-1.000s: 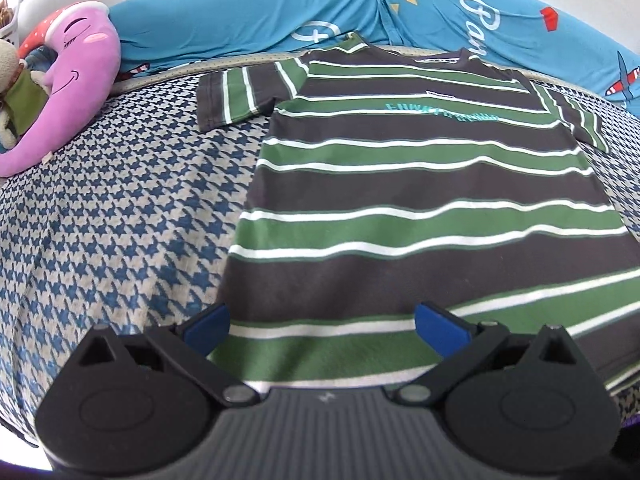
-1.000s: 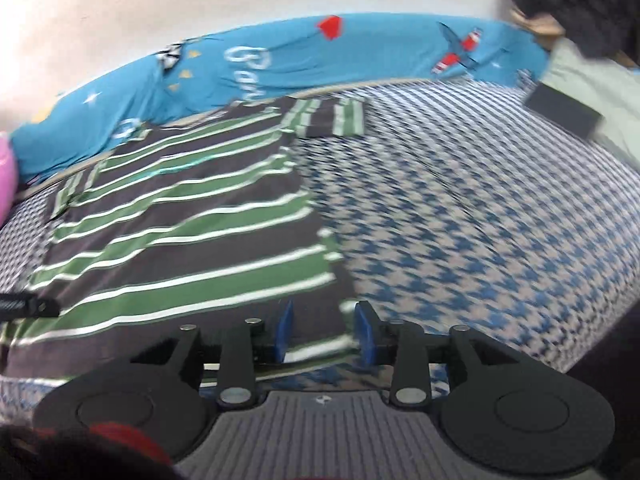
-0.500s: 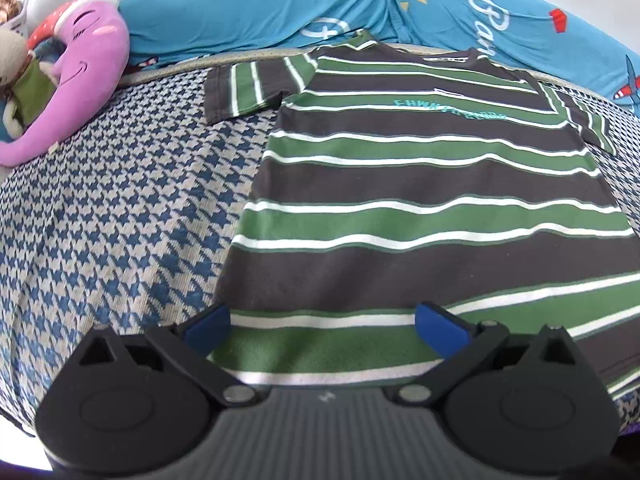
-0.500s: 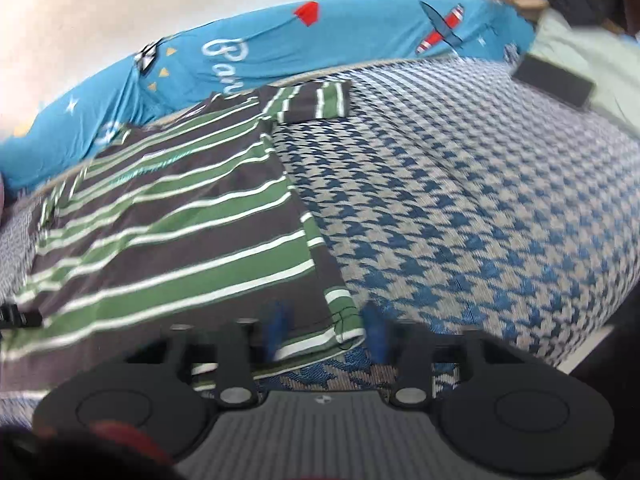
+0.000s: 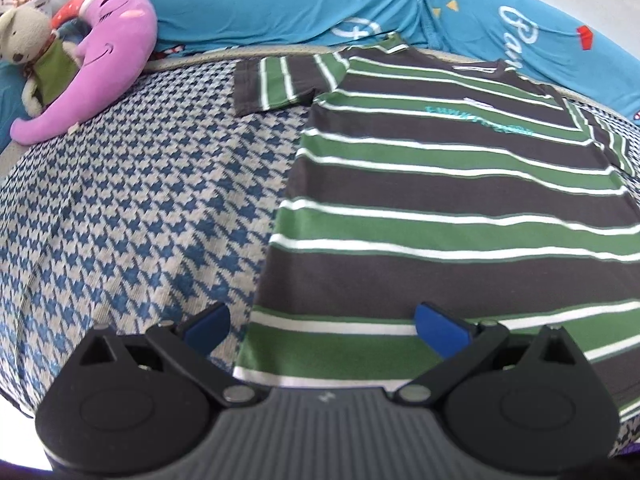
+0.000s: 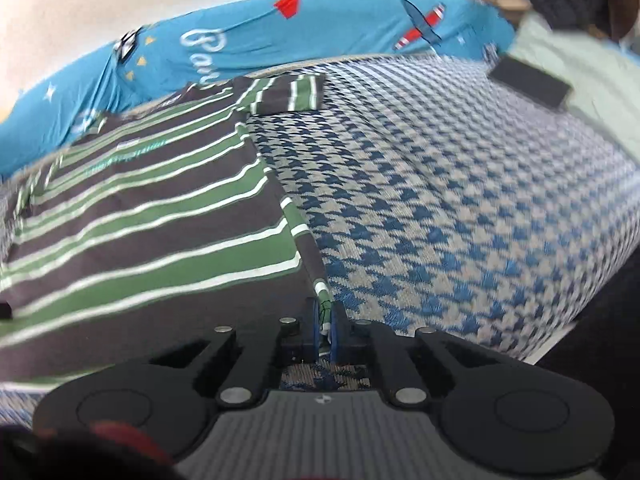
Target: Fold clothes
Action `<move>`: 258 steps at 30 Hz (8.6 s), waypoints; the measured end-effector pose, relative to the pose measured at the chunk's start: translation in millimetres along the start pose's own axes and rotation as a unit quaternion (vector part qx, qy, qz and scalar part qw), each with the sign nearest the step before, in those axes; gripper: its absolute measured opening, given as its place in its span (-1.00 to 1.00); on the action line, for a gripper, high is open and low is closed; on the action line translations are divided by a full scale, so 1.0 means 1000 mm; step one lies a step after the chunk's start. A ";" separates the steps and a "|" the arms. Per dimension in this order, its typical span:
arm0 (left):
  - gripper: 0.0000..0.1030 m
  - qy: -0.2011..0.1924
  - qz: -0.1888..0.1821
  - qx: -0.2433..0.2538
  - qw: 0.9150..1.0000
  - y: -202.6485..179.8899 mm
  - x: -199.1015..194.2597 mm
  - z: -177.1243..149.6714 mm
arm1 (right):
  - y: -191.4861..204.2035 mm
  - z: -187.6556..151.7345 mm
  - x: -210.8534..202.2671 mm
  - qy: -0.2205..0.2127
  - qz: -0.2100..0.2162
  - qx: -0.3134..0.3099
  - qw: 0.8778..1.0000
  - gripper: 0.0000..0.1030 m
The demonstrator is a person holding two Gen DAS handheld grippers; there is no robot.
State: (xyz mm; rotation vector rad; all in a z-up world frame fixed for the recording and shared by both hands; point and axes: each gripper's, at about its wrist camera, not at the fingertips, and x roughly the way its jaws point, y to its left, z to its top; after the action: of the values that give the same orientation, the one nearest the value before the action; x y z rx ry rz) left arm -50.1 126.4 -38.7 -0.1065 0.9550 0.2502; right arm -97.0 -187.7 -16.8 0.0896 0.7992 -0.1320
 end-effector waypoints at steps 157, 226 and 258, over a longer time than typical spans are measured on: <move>1.00 0.007 0.005 0.054 0.999 -0.064 0.071 0.127 | 0.039 0.166 0.146 0.057 0.098 0.014 0.994 -0.12; 1.00 0.016 -0.020 0.036 0.999 -0.067 0.089 0.139 | 0.029 0.194 0.168 0.060 0.060 0.107 0.991 0.04; 1.00 0.031 -0.002 0.058 0.998 -0.085 0.083 0.120 | 0.042 0.175 0.156 0.124 0.040 0.092 0.987 0.24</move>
State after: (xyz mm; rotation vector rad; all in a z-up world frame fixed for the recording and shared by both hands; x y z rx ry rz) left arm 112.8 82.1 -39.9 -0.0087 1.0285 0.1878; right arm 140.6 -182.4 -6.6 0.3174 1.0302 -0.1193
